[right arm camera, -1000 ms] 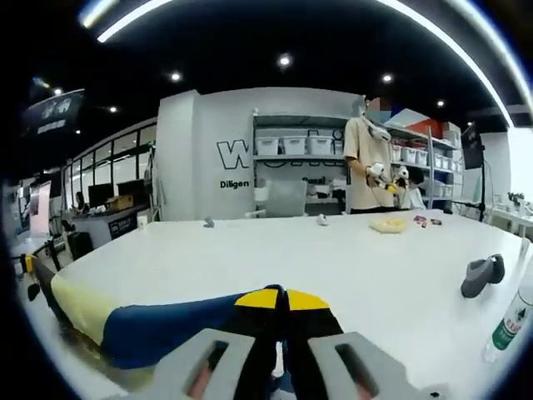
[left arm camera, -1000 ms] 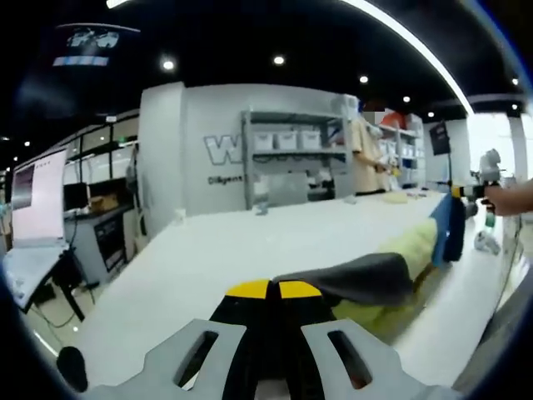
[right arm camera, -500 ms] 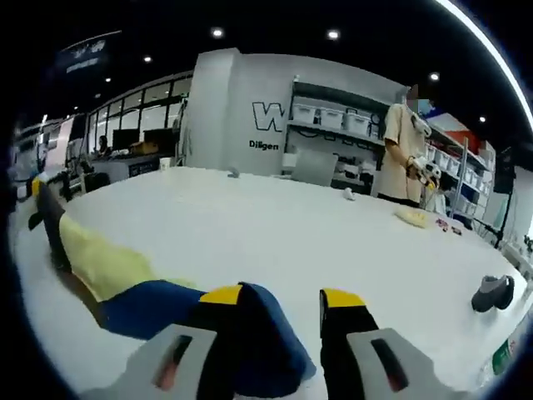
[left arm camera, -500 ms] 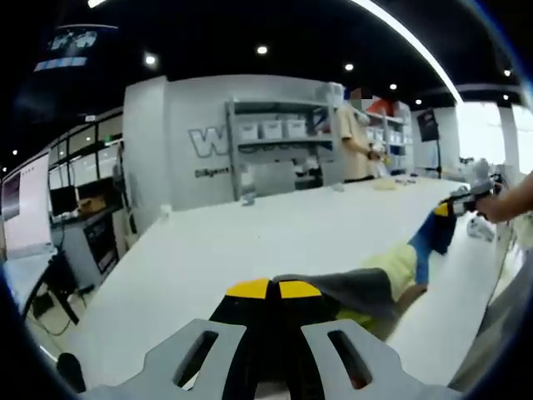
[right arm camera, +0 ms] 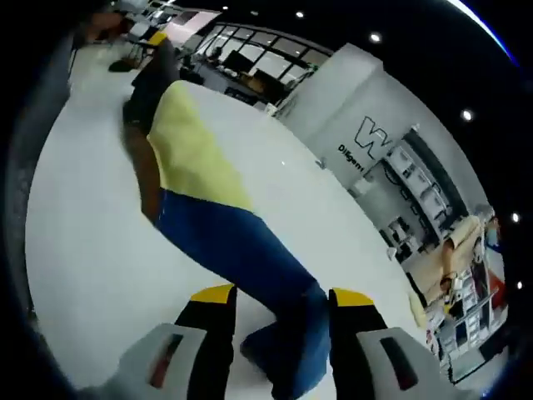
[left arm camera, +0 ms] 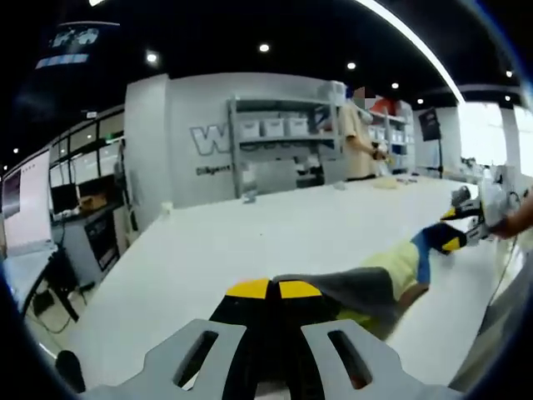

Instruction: Fold the garment on the visible template until the final outline fits inside the template.

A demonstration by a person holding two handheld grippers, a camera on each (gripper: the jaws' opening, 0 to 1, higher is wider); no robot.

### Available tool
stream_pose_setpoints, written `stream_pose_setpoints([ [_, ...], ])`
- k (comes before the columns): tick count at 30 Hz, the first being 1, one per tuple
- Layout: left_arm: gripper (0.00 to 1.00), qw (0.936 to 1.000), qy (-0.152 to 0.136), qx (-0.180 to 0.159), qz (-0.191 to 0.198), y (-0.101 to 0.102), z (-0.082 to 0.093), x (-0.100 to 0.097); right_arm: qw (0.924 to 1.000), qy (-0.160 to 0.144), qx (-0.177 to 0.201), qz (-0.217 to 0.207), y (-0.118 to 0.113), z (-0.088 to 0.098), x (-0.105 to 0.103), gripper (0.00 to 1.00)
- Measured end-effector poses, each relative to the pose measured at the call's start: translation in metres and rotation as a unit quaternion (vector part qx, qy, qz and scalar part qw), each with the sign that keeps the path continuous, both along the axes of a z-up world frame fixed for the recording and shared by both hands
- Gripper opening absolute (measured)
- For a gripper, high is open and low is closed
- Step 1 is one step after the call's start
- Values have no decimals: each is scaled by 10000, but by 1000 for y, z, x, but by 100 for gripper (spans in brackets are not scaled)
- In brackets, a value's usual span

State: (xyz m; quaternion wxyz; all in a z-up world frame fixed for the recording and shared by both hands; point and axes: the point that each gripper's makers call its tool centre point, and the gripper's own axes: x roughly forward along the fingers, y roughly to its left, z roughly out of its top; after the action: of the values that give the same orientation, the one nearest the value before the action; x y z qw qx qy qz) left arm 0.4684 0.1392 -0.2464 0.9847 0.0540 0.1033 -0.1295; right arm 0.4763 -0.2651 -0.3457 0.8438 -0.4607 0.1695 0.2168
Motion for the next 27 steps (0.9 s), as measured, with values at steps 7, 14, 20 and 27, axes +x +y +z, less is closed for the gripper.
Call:
stream_pose_setpoints([
  [7,0,10000,20,-14,31,4,-3,0,9954,-40,-485,823,34,-2,-3,43],
  [14,0,10000,12,-45,23,2,-1,-1,9958,331,426,743,65,-7,-17,45],
  [20,0,10000,-6,-62,3,0,4,0,9937,442,690,765,88,-14,-25,56],
  [27,0,10000,-20,-40,-45,-1,9,0,9941,326,875,555,104,-15,-15,60],
])
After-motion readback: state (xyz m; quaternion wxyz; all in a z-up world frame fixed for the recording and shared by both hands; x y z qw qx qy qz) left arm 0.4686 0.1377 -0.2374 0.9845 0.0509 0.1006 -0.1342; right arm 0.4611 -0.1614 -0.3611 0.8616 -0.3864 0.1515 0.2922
